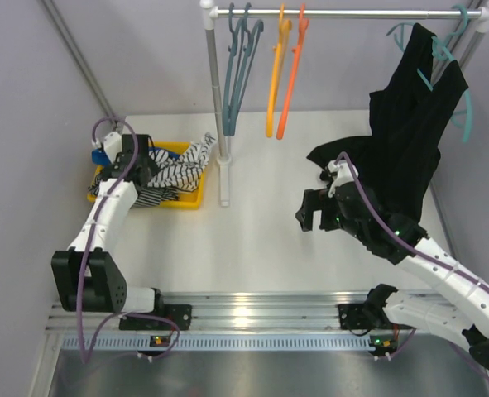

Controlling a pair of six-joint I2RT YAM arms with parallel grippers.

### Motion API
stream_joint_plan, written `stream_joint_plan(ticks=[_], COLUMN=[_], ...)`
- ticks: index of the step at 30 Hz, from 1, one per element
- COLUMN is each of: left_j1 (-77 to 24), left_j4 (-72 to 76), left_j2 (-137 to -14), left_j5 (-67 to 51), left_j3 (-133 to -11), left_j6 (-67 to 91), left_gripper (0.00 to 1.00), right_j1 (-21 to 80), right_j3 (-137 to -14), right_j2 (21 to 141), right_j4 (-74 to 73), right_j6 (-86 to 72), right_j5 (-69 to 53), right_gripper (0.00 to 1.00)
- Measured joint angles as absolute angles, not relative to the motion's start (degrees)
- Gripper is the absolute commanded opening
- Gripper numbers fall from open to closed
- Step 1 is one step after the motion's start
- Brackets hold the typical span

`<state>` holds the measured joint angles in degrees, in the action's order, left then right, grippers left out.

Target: Place the tank top on the hanger

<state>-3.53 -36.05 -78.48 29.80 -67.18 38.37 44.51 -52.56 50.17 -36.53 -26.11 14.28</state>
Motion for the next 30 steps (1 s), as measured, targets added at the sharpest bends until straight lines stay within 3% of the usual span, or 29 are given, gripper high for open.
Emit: stream_joint_plan(ticks=[7,10,14,18,27,30], left_j1=[2.68,4.10,5.34,5.50,5.54,5.54], left_j4=[-35.11,-34.06,-33.01,-32.56,-32.60,-32.60], left_j2=[-84.29,-86.89,-89.10,-89.27,-88.33,-87.15], left_j5=[28.05,26.46,24.80,23.79,22.28,21.37], left_j3=[-67.07,-67.09,-67.42,-67.92,-74.87,-76.16], left_j6=[39.33,39.70,40.66,40.53,38.76,38.17], left_gripper=[0.74,0.66,0.39,0.25,0.00,0.00], right_j1=[44.51,44.51,44.51,44.51,44.51,44.51], right_j3=[-52.47,-52.07,-51.62,-51.35,-51.35,-51.35], right_j2=[50.72,50.74,50.76,50.74,50.76,50.83], right_j4=[-35.59,-35.20,-35.14,-35.11,-35.09,-35.07], right_j6=[-26.09,-26.09,-26.11,-26.11,-26.11,-26.11], right_j5=[13.17,13.04,12.95,12.97,12.97,12.97], right_gripper=[1.00,0.99,1.00,1.00,1.00,1.00])
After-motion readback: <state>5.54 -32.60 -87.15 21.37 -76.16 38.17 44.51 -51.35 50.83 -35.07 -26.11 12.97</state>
